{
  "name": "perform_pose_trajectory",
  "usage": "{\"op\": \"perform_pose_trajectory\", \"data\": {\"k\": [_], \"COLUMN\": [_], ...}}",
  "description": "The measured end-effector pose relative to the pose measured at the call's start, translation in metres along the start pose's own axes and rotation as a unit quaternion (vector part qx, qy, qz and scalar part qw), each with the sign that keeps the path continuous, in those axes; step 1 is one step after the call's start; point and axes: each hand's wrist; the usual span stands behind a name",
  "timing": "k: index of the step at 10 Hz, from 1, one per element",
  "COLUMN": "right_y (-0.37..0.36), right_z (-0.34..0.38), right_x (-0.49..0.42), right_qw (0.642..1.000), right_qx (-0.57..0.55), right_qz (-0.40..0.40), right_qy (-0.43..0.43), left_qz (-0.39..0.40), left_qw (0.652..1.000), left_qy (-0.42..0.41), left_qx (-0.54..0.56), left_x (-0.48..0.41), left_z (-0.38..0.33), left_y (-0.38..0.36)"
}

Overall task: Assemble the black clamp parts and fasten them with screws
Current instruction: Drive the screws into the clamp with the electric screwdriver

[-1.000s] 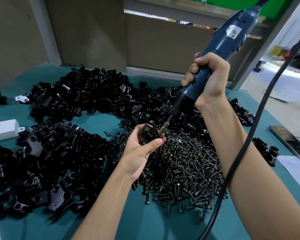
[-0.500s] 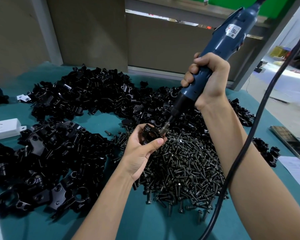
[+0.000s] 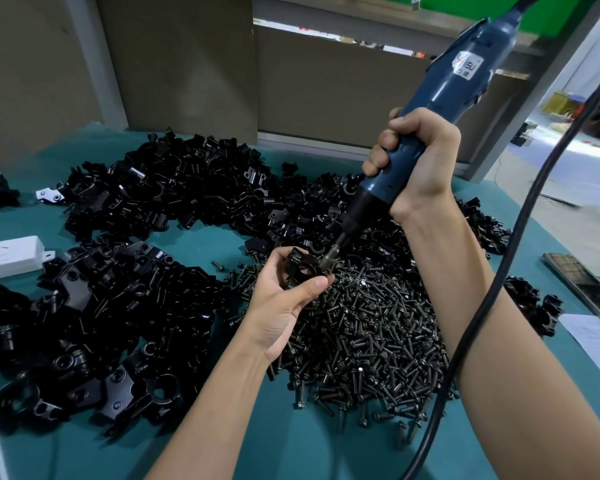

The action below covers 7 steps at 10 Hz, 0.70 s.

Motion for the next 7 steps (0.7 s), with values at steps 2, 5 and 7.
{"op": "perform_pose_trajectory", "data": {"k": [2,5,7], "right_y": [0.0007,0.0009,0.0001], "right_z": [0.0005,0.0004,-0.0014], "right_x": [0.0012,0.0028,0.0039], "right_qw": [1.0,1.0,1.0], "right_qx": [-0.002,-0.007,-0.01], "right_qz": [-0.002,0.003,-0.002], "right_qy": [0.0,-0.008,-0.006], "left_qz": [0.004,0.011,0.011], "left_qw": [1.0,1.0,1.0], "left_qy": [-0.005,-0.009,-0.021], "left_qx": [-0.005,0.02,0.0], "left_x": [0.0014,0.0013,0.0015], "left_z": [-0.0012,-0.001,-0.0009], "left_y": [-0.0003,-0.0007,-0.0001]}}
Point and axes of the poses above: each hand's wrist, its own x-axis away from the middle knuckle, its own y-axis out of the back of the hand, z = x × y, and after that the axes turned 12 degrees about -x, right-handed
